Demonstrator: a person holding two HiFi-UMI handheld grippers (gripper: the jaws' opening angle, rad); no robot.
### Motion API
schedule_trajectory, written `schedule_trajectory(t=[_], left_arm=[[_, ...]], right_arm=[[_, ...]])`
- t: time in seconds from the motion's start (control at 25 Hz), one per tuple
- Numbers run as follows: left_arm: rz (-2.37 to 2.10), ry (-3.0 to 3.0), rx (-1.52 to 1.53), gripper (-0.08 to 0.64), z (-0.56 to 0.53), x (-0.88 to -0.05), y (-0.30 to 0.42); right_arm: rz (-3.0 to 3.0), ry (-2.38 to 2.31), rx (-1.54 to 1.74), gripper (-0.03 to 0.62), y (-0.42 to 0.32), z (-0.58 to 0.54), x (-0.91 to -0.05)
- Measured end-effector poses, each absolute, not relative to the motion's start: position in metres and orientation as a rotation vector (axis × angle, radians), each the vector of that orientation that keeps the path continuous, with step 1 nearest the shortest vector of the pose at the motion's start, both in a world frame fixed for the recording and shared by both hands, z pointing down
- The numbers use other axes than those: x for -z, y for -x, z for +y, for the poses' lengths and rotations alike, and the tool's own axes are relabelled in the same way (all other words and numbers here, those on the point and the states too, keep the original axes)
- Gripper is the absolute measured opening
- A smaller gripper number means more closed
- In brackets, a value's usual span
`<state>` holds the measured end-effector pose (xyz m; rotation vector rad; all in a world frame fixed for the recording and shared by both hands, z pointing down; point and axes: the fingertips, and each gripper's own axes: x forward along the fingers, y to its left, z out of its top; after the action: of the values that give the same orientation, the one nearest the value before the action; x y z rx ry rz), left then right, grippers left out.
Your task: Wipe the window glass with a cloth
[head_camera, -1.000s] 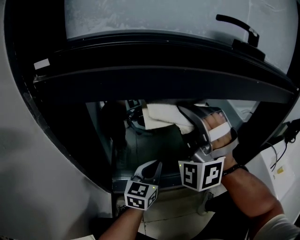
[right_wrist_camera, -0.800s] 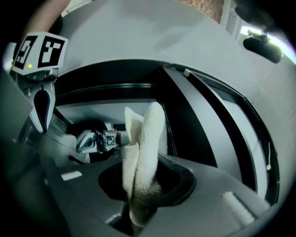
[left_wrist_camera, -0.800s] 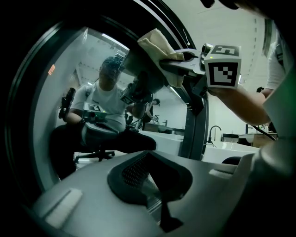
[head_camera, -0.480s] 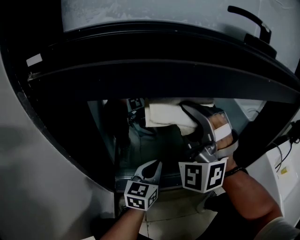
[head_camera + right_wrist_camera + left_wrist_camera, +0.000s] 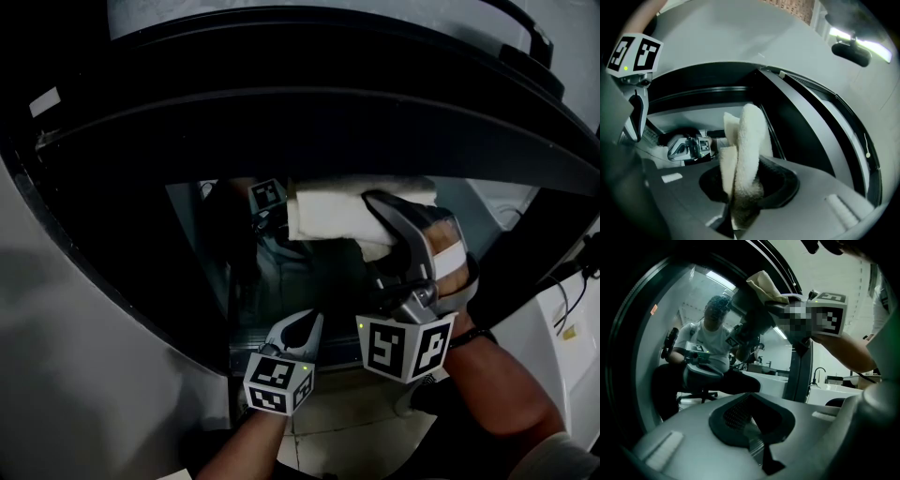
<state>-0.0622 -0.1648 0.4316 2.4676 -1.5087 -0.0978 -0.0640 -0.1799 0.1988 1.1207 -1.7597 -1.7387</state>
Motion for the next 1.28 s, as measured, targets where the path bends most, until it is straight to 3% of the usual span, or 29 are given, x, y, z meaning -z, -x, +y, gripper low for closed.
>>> schedule_trajectory(t=[1.28], left_arm=[[-1.618,-2.441,0.052,0.017,-0.173,-0.433,0.093]], right_arm=[[-1.816,-1.106,1.6,0.1,0.056,-0.183,-0.267]])
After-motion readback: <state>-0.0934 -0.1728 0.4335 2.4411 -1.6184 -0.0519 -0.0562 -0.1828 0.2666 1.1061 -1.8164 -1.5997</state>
